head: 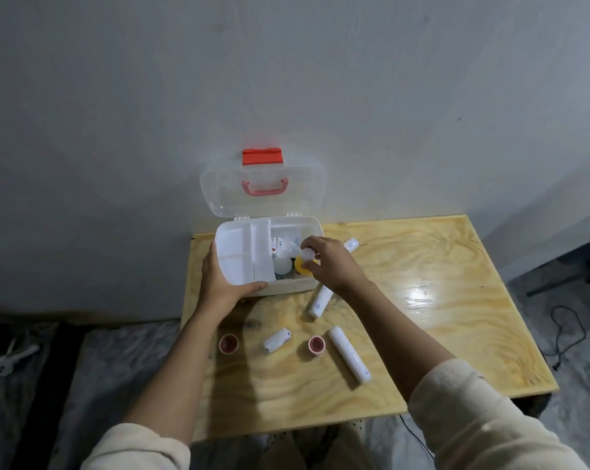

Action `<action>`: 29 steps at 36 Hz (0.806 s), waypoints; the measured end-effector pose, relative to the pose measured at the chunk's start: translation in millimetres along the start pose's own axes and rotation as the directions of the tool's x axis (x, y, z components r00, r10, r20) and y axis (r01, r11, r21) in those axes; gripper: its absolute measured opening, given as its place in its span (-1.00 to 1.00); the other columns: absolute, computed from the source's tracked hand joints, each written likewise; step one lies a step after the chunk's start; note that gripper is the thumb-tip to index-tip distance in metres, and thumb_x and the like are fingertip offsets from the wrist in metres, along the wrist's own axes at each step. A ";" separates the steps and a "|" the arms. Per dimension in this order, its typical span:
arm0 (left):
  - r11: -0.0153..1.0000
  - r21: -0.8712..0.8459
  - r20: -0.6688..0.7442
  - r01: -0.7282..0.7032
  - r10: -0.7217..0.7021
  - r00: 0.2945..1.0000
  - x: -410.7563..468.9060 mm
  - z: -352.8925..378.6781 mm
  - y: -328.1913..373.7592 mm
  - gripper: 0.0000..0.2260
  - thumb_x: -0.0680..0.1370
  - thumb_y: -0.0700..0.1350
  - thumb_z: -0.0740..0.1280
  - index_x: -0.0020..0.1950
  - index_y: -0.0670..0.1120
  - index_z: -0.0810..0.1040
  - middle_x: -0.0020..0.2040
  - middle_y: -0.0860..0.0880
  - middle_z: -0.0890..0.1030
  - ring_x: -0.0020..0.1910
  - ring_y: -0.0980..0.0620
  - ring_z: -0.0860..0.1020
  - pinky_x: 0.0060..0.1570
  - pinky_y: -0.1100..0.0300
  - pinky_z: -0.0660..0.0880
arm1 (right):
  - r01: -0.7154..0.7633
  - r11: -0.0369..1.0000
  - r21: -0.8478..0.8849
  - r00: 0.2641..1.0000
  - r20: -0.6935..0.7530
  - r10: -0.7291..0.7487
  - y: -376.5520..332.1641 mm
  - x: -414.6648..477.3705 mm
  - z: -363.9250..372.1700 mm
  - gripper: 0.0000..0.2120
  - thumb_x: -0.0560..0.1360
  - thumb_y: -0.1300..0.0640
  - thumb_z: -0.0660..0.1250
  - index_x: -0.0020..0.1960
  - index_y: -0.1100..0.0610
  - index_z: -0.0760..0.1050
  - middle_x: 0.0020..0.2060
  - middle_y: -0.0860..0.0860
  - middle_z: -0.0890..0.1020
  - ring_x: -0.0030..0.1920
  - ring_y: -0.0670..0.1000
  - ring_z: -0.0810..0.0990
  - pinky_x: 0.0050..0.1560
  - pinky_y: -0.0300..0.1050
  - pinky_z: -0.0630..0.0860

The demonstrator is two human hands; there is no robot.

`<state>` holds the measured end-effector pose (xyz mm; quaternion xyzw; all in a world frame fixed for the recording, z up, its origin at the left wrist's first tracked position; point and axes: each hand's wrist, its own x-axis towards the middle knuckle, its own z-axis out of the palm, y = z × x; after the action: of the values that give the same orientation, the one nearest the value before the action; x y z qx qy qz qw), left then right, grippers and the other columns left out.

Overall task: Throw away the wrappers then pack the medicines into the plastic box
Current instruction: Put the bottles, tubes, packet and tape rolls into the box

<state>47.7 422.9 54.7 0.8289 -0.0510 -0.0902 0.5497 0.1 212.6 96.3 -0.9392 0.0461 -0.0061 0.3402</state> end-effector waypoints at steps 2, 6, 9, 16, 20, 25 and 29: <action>1.000 -0.001 0.007 0.001 -0.001 1.000 0.0 -0.4 -1.9 -0.06 0.12 -0.16 0.67 0.38 0.01 0.26 0.21 0.09 0.41 0.18 0.09 0.40 0.06 0.20 0.38 | -0.002 1.000 0.009 1.000 0.001 0.002 -1.2 0.6 3.2 -0.75 0.39 0.28 0.38 0.07 0.22 0.49 -0.01 0.15 0.62 -0.02 0.16 0.54 -0.04 0.00 0.49; 1.000 -0.012 0.004 0.004 -0.004 1.000 0.9 0.6 -3.5 -0.06 0.13 -0.16 0.67 0.39 0.00 0.25 0.22 0.09 0.41 0.19 0.09 0.39 0.06 0.20 0.37 | -0.024 1.000 0.008 0.999 -0.021 0.024 -5.3 3.4 6.1 -0.73 0.39 0.30 0.38 0.08 0.23 0.49 -0.01 0.17 0.62 -0.04 0.17 0.54 -0.04 0.02 0.51; 1.000 -0.009 0.002 0.004 -0.004 1.000 2.9 0.1 -8.1 -0.05 0.12 -0.15 0.68 0.40 0.00 0.25 0.25 0.06 0.41 0.22 0.07 0.39 0.10 0.17 0.38 | -0.026 1.000 0.017 0.999 -0.034 0.026 -6.5 2.4 6.8 -0.73 0.38 0.30 0.38 0.08 0.24 0.49 -0.02 0.18 0.61 -0.05 0.18 0.54 -0.03 0.05 0.51; 1.000 -0.011 -0.011 -0.007 0.007 1.000 4.5 1.6 -11.9 0.00 0.08 -0.14 0.68 0.41 -0.05 0.24 0.30 0.01 0.40 0.26 0.04 0.38 0.19 0.09 0.38 | -0.025 0.999 0.044 0.998 -0.054 0.027 -4.7 -2.1 6.6 -0.74 0.37 0.28 0.41 0.05 0.25 0.51 -0.07 0.20 0.61 -0.10 0.18 0.56 -0.05 0.13 0.54; 1.000 -0.013 -0.002 -0.005 0.005 1.000 4.3 1.8 -12.9 0.01 0.08 -0.10 0.68 0.42 -0.04 0.23 0.32 -0.02 0.40 0.28 0.01 0.38 0.19 0.07 0.39 | -0.030 0.999 0.034 0.998 -0.060 0.032 -3.9 -4.2 7.3 -0.74 0.41 0.24 0.37 0.09 0.22 0.50 -0.05 0.18 0.62 -0.08 0.15 0.55 -0.04 0.11 0.53; 1.000 -0.018 0.021 0.009 -0.008 1.000 4.8 0.5 -12.9 0.01 0.08 -0.06 0.67 0.42 0.03 0.22 0.32 0.03 0.40 0.29 0.01 0.38 0.21 0.02 0.42 | -0.049 0.999 0.022 0.997 -0.050 0.050 -2.2 -8.7 8.6 -0.69 0.46 0.19 0.33 0.19 0.19 0.45 0.06 0.16 0.60 0.07 0.15 0.53 0.05 0.06 0.52; 0.999 -0.015 0.021 0.037 -0.036 0.999 3.8 0.2 -13.8 0.03 0.08 -0.01 0.67 0.43 0.06 0.20 0.35 0.04 0.38 0.32 0.01 0.36 0.23 0.01 0.40 | -0.051 0.998 0.040 0.985 -0.164 0.057 4.5 -21.4 6.5 -0.64 0.50 0.17 0.29 0.28 0.16 0.37 0.24 0.11 0.48 0.26 0.07 0.39 0.20 -0.12 0.34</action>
<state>51.2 427.4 41.6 0.8245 -0.0408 -0.1092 0.5538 -21.4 215.3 88.8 -0.9276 0.0996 -0.0755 0.3521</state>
